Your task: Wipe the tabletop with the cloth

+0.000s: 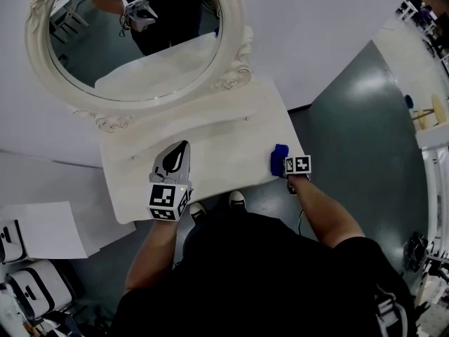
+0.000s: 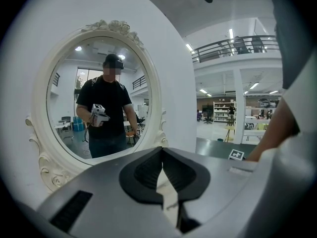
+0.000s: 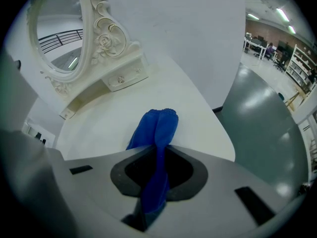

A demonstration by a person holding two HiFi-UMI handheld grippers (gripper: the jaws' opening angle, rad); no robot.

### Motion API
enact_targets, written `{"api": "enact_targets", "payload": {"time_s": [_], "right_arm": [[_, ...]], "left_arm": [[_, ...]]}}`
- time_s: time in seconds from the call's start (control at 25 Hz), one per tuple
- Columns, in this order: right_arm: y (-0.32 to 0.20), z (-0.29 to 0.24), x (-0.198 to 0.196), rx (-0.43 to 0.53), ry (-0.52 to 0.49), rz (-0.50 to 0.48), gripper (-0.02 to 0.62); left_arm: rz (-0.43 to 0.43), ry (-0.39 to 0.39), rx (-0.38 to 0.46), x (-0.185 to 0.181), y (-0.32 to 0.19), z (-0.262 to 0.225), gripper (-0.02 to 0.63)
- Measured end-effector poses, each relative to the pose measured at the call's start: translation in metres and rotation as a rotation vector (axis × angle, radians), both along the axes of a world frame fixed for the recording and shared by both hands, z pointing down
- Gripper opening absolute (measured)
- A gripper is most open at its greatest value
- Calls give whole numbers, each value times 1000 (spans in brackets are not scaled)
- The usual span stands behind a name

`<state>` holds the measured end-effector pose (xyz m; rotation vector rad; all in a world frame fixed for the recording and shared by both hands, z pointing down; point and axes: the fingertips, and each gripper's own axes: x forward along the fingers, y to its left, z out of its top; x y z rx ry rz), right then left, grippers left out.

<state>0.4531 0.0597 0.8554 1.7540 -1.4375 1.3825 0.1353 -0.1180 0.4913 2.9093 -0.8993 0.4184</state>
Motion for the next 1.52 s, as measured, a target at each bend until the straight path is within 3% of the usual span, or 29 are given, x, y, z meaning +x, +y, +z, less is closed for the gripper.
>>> {"api": "enact_targets", "payload": {"time_s": [0.24, 0.52, 1.04, 1.28, 1.52], "right_arm": [[-9, -7, -5, -23, 46, -16, 38], [-78, -39, -65, 61, 70, -177, 38], [-259, -111, -309, 266, -51, -527, 38], [-320, -140, -442, 322, -98, -701, 38], [-360, -153, -550, 362, -123, -837, 38]], "left_arm": [[-44, 9, 9, -28, -5, -6, 11], [-111, 16, 19, -80, -7, -13, 11], [-342, 47, 21, -225, -18, -25, 11], [-433, 54, 12, -283, -15, -25, 11], [-480, 53, -3, -323, -19, -17, 11]]}}
